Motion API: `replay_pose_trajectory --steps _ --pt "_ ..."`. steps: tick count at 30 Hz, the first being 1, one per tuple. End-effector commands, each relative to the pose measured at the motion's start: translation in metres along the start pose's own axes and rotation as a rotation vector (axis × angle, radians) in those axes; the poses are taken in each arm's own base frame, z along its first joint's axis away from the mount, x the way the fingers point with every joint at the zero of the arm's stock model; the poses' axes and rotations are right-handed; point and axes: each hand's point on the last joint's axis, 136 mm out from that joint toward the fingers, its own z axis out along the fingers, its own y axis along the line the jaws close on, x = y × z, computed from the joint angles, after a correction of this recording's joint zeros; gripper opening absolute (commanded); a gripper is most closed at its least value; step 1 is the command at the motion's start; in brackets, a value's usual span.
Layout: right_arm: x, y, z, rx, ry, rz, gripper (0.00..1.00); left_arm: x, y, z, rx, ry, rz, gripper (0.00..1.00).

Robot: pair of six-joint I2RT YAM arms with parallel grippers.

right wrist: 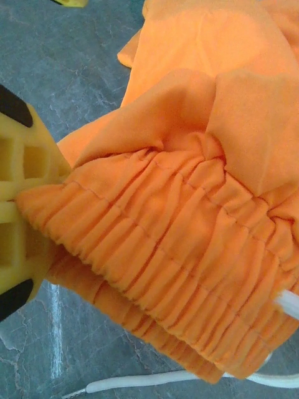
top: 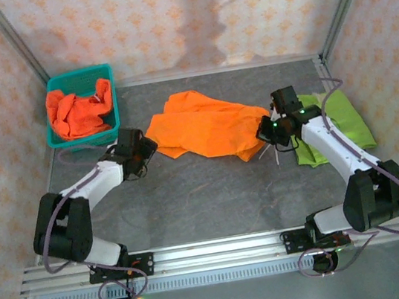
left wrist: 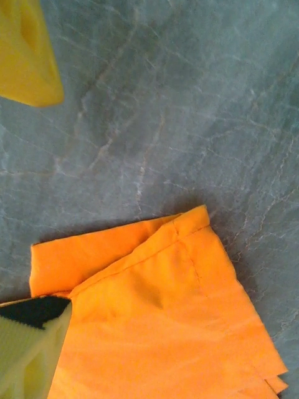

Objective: Fold and stack the shorts

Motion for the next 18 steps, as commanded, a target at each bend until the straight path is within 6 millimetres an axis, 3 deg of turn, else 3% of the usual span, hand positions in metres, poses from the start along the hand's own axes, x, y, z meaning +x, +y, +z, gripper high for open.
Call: replay_pose_trajectory --steps 1,9,18 --pt "-0.002 0.001 -0.002 -0.017 -0.019 -0.013 0.03 -0.014 -0.026 0.01 0.068 0.009 -0.037 0.73" --pt "0.003 -0.004 0.004 -0.01 -0.006 -0.006 0.03 -0.018 -0.035 0.039 0.051 0.064 -0.052 0.67" --pt "0.004 -0.006 0.006 0.0 -0.001 -0.017 0.03 -0.025 -0.042 0.058 0.008 0.08 -0.026 0.56"
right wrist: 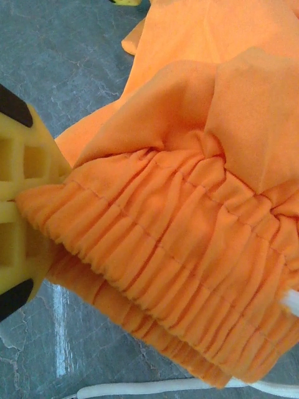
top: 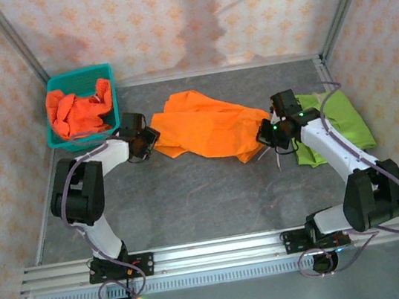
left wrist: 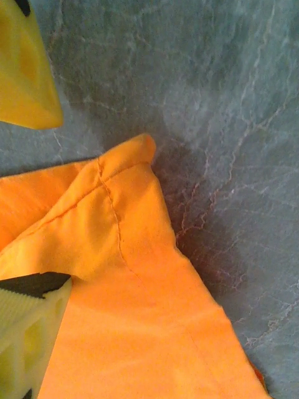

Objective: Fold and stack the shorts

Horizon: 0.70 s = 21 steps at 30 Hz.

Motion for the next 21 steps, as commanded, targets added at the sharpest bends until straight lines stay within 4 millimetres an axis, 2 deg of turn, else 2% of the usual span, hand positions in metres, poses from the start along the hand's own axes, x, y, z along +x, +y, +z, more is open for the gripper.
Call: replay_pose_trajectory --steps 1,5,9,17,21 --pt "-0.002 0.0 -0.002 -0.002 -0.013 -0.021 0.03 -0.009 -0.006 0.001 -0.016 -0.004 0.015 0.55" --pt "-0.002 -0.003 -0.001 0.01 -0.011 -0.026 0.03 -0.01 -0.006 0.009 -0.042 0.012 0.028 0.48" --pt "-0.002 -0.004 -0.002 0.016 -0.009 -0.033 0.03 -0.013 -0.004 0.012 -0.068 0.014 0.034 0.31" --pt "-0.007 -0.003 -0.01 0.015 -0.021 -0.04 0.03 -0.033 -0.022 -0.002 -0.047 -0.022 0.075 0.02" --pt "-0.01 -0.002 -0.016 0.01 -0.032 -0.041 0.03 -0.047 -0.035 -0.018 -0.015 -0.053 0.084 0.0"
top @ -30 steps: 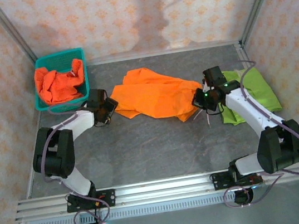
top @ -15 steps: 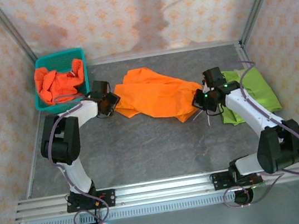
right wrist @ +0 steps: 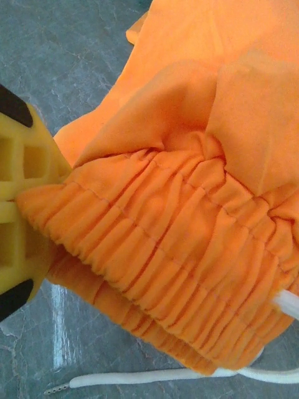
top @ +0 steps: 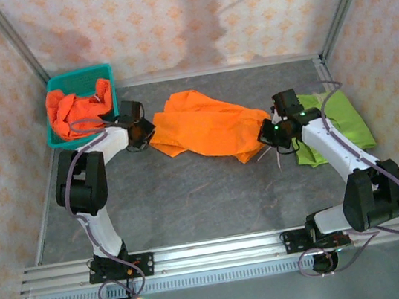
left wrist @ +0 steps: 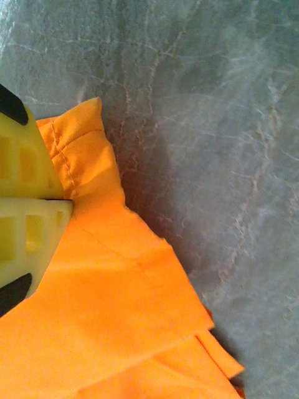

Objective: Fold and stack the shorts

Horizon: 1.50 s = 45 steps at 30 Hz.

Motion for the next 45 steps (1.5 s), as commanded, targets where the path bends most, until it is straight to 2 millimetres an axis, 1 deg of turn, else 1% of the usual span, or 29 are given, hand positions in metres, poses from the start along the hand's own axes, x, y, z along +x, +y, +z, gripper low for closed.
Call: replay_pose_trajectory --steps 1,3,4,5,7,8,10,11,14,16,19,22,25,28,29,30,32,35,38,42,44,45 --pt "-0.008 0.005 -0.015 -0.004 -0.036 -0.025 0.03 -0.02 -0.012 -0.026 0.017 -0.052 0.026 0.0" --pt "-0.008 0.005 -0.016 -0.004 -0.037 -0.025 0.03 -0.022 -0.015 -0.036 0.019 -0.058 0.036 0.0" --pt "-0.007 0.005 -0.016 -0.006 -0.037 -0.024 0.04 -0.021 -0.014 -0.038 0.018 -0.052 0.04 0.07" --pt "-0.007 0.005 -0.016 -0.009 -0.036 -0.019 0.04 -0.018 -0.012 -0.039 0.011 -0.043 0.044 0.1" --pt "-0.005 0.004 -0.014 -0.014 -0.033 -0.013 0.03 -0.014 -0.006 -0.04 -0.001 -0.033 0.051 0.12" --pt "-0.005 0.004 -0.013 -0.016 -0.032 -0.01 0.03 -0.011 -0.003 -0.04 -0.005 -0.027 0.052 0.17" --pt "-0.004 0.004 -0.012 -0.018 -0.028 -0.005 0.03 -0.005 0.004 -0.038 -0.003 -0.01 0.045 0.36" --pt "-0.003 0.004 -0.012 -0.019 -0.026 -0.004 0.03 -0.001 0.006 -0.036 0.002 -0.002 0.04 0.42" --pt "-0.003 0.004 -0.013 -0.021 -0.029 0.0 0.03 0.006 0.016 -0.029 -0.01 0.018 0.03 0.51" --pt "-0.004 0.005 -0.014 -0.023 -0.03 0.002 0.03 0.011 0.02 -0.023 -0.019 0.041 0.028 0.52" --pt "-0.004 0.006 -0.016 -0.027 -0.033 0.001 0.04 0.016 0.026 -0.013 -0.035 0.066 0.011 0.52" --pt "-0.003 0.005 -0.017 -0.024 -0.034 0.002 0.03 0.015 0.027 -0.007 -0.042 0.066 0.004 0.52" --pt "-0.003 0.005 -0.016 -0.024 -0.033 0.002 0.03 0.013 0.024 -0.002 -0.05 0.07 0.013 0.52" --pt "-0.002 0.004 -0.016 -0.021 -0.03 0.004 0.04 0.016 0.023 0.006 -0.055 0.098 0.011 0.52" --pt "-0.002 0.004 -0.015 -0.02 -0.03 0.004 0.04 0.015 0.022 0.005 -0.053 0.099 0.01 0.52" --pt "-0.002 0.004 -0.015 -0.02 -0.029 0.005 0.04 0.02 0.031 0.016 -0.082 0.118 0.005 0.52" --pt "-0.002 0.004 -0.015 -0.02 -0.027 0.004 0.04 0.02 0.033 0.02 -0.092 0.124 0.0 0.5" --pt "-0.002 0.003 -0.014 -0.017 -0.024 0.005 0.04 0.02 0.032 0.025 -0.098 0.127 -0.003 0.44" --pt "-0.002 0.003 -0.014 -0.015 -0.024 0.001 0.04 0.015 0.029 0.026 -0.108 0.121 0.012 0.31" --pt "-0.001 0.002 -0.015 -0.006 -0.025 -0.007 0.04 0.006 0.025 0.019 -0.123 0.095 0.044 0.16" --pt "-0.001 0.001 -0.014 -0.003 -0.025 -0.008 0.04 0.002 0.023 0.014 -0.123 0.084 0.051 0.09" --pt "-0.001 0.001 -0.015 -0.003 -0.025 -0.01 0.04 0.0 0.021 0.012 -0.12 0.08 0.052 0.07"
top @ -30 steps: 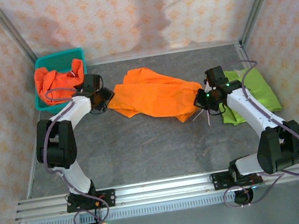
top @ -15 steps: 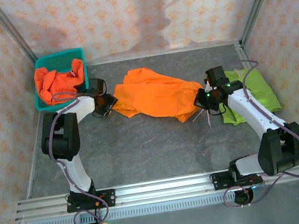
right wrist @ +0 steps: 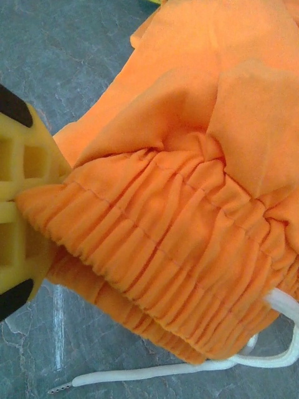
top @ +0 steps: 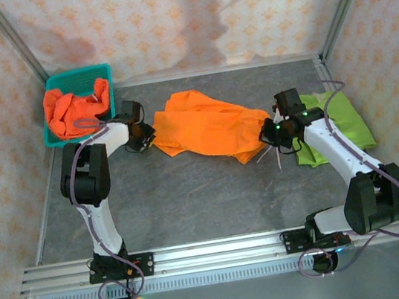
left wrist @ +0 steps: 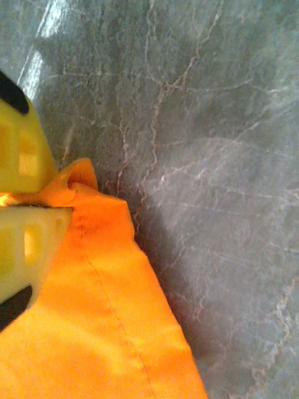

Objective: Fold and stack the shorts

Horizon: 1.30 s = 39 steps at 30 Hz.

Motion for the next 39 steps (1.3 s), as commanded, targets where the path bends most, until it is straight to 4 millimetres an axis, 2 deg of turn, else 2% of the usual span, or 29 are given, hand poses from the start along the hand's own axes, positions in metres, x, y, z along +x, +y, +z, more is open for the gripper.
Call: replay_pose_trajectory --steps 1,3,6,11,18,23,28,32,33,34,35,39 --pt "-0.002 -0.002 -0.007 0.012 -0.017 -0.011 0.04 -0.014 -0.005 -0.015 -0.008 -0.04 0.018 0.07" --pt "-0.002 -0.001 -0.008 0.011 -0.02 -0.015 0.04 -0.016 -0.01 -0.024 0.002 -0.043 0.024 0.01" --pt "-0.005 -0.001 -0.012 0.019 -0.028 -0.029 0.04 -0.02 -0.018 -0.041 0.022 -0.062 0.032 0.0" --pt "-0.015 0.004 -0.03 0.004 -0.063 -0.041 0.04 -0.037 -0.041 -0.107 0.082 -0.178 0.072 0.0" --pt "-0.049 0.024 -0.073 -0.053 -0.167 -0.047 0.04 -0.069 -0.076 -0.226 0.163 -0.42 0.155 0.0" --pt "-0.083 0.062 -0.099 -0.143 -0.23 -0.069 0.04 -0.095 -0.103 -0.309 0.22 -0.612 0.209 0.0" --pt "-0.132 0.107 -0.124 -0.238 -0.305 -0.074 0.02 -0.121 -0.132 -0.361 0.257 -0.753 0.237 0.0" --pt "-0.173 0.154 -0.153 -0.359 -0.369 -0.083 0.0 -0.14 -0.155 -0.395 0.278 -0.836 0.236 0.0" --pt "-0.181 0.165 -0.164 -0.389 -0.39 -0.094 0.0 -0.142 -0.159 -0.408 0.298 -0.861 0.233 0.0" --pt "-0.189 0.176 -0.177 -0.418 -0.421 -0.112 0.0 -0.146 -0.165 -0.41 0.306 -0.876 0.23 0.0" --pt "-0.194 0.185 -0.189 -0.439 -0.449 -0.131 0.0 -0.147 -0.168 -0.423 0.331 -0.9 0.225 0.0" --pt "-0.207 0.215 -0.253 -0.514 -0.625 -0.247 0.0 -0.143 -0.17 -0.491 0.45 -1.041 0.193 0.0"
